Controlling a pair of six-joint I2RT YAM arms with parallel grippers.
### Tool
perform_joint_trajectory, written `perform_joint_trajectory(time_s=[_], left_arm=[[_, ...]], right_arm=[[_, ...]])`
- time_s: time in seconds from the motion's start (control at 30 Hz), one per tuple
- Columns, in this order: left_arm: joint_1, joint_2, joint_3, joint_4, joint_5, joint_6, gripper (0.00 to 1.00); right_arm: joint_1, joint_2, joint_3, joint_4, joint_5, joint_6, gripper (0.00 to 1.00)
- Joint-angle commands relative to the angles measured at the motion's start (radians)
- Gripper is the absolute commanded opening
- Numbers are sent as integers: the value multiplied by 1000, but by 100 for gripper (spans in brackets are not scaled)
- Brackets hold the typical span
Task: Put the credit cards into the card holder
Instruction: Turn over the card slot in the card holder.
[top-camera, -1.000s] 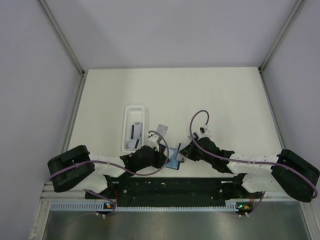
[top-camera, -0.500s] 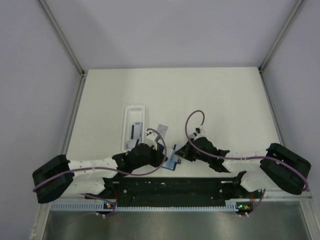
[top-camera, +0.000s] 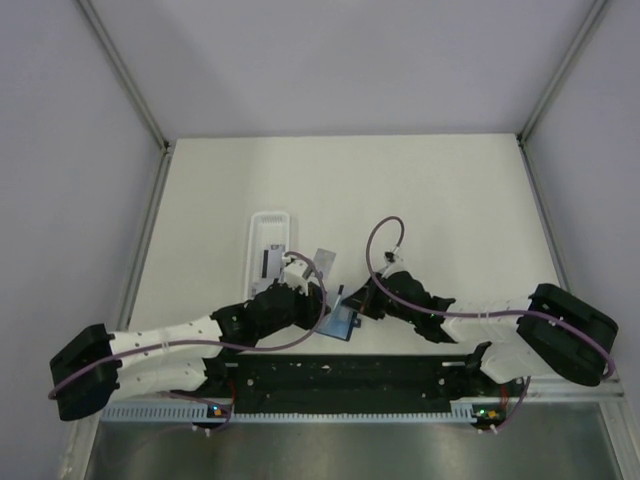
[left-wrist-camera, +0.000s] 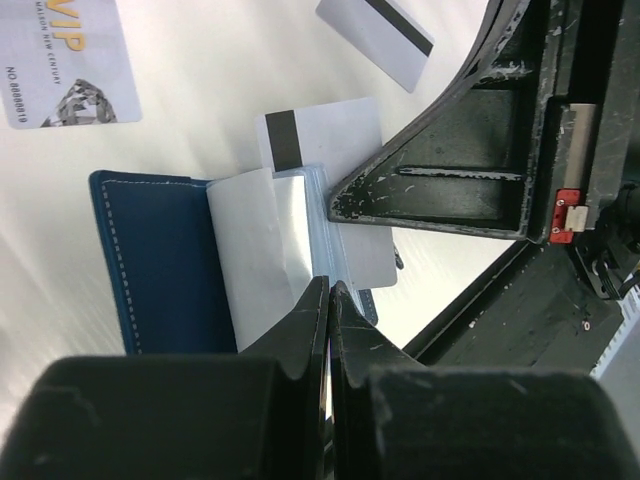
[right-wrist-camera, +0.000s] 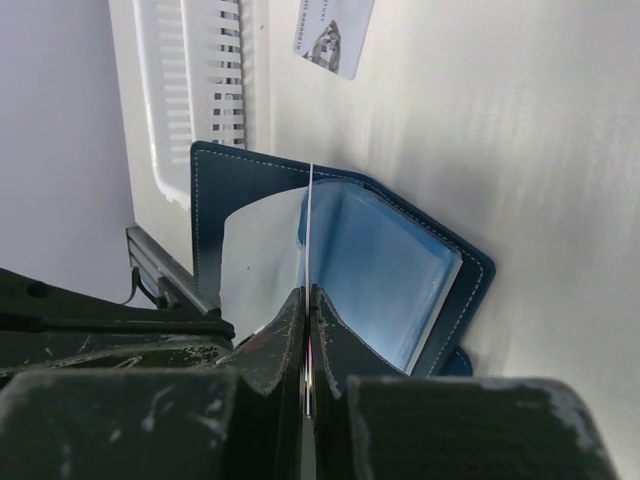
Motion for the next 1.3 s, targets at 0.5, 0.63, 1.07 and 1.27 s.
perform_joint_trajectory(time_s=[0.5,0.63,1.07,1.27], left_arm=[[8,-123,32,-93,-51,46,0],[10,-143,33,-96,-40,54,0],[11,20,35,-58,-22,52,0],[16,85,18,-61,-120,16,0]], right_arm=[[44,137,143,106,-33,10,0],[58,162,166,111,-33,8,0],[64,277,180,172,-34,33,0],[64,271,166,162,-36,31,0]])
